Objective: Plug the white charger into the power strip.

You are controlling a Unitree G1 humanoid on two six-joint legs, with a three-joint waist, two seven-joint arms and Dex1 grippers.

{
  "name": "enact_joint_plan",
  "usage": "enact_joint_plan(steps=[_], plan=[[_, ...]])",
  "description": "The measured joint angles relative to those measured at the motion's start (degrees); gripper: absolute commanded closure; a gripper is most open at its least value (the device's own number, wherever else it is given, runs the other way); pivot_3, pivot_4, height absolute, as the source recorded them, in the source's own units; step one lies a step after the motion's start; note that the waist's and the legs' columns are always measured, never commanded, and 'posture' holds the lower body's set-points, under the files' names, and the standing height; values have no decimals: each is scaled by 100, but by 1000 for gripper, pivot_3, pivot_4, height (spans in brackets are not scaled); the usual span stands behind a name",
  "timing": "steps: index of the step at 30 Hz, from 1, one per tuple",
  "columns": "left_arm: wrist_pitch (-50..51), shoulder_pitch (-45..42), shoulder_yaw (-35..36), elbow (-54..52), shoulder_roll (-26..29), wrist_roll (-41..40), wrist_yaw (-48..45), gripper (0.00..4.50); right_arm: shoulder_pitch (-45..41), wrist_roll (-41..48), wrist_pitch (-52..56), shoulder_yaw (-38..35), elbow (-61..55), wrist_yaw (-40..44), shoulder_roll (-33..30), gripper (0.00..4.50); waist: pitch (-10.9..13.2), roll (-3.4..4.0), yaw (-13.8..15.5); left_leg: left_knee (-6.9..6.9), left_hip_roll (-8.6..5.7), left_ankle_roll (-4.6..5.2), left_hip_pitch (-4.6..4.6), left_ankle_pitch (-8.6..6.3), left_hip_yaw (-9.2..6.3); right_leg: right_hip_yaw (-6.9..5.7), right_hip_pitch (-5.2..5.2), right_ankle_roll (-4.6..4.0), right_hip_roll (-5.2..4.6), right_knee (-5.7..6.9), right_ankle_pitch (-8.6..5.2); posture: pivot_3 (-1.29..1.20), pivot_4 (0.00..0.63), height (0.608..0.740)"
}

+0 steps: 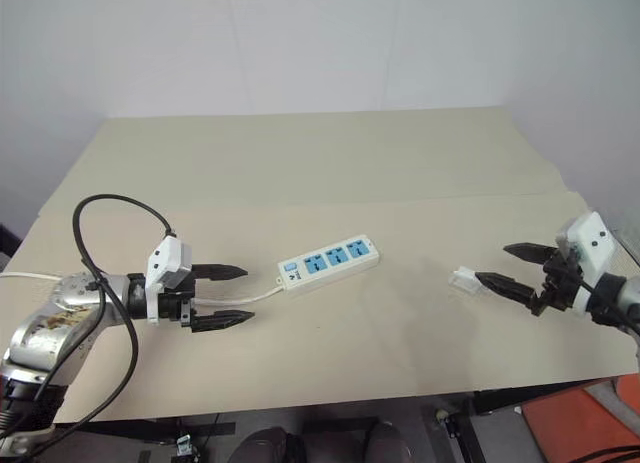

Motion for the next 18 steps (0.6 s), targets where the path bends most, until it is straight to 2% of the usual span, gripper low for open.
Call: enact_joint_plan(steps=[6,12,16,18], plan=[[-186,-241,-190,252,-72,152,-72,28,333,164,79,-139,-524,57,-6,0,0,0,41,7,-2,0,4,0,2,1,2,-1,0,-3,0,0,150,740],[-576,-859,-347,849,-146,378,-359,28,81,650,420,-147,-1072,225,-178,0,0,-1,55,10,1,1,2,-1,1,1,-1,-9,2,-3,0,0,150,740],[-908,-1100,-351,1321,-123,573,-521,28,-3,664,423,-147,-1135,263,-230,0,1,-1,71,10,-3,8,-4,-5,1,-1,-1,-7,1,-1,1,0,150,740],[-1188,-1263,-423,1631,-323,796,-450,28,-76,653,422,-135,-1134,154,-227,0,1,-2,84,13,-6,8,-5,-5,1,-3,0,-7,1,-2,1,0,150,740]])
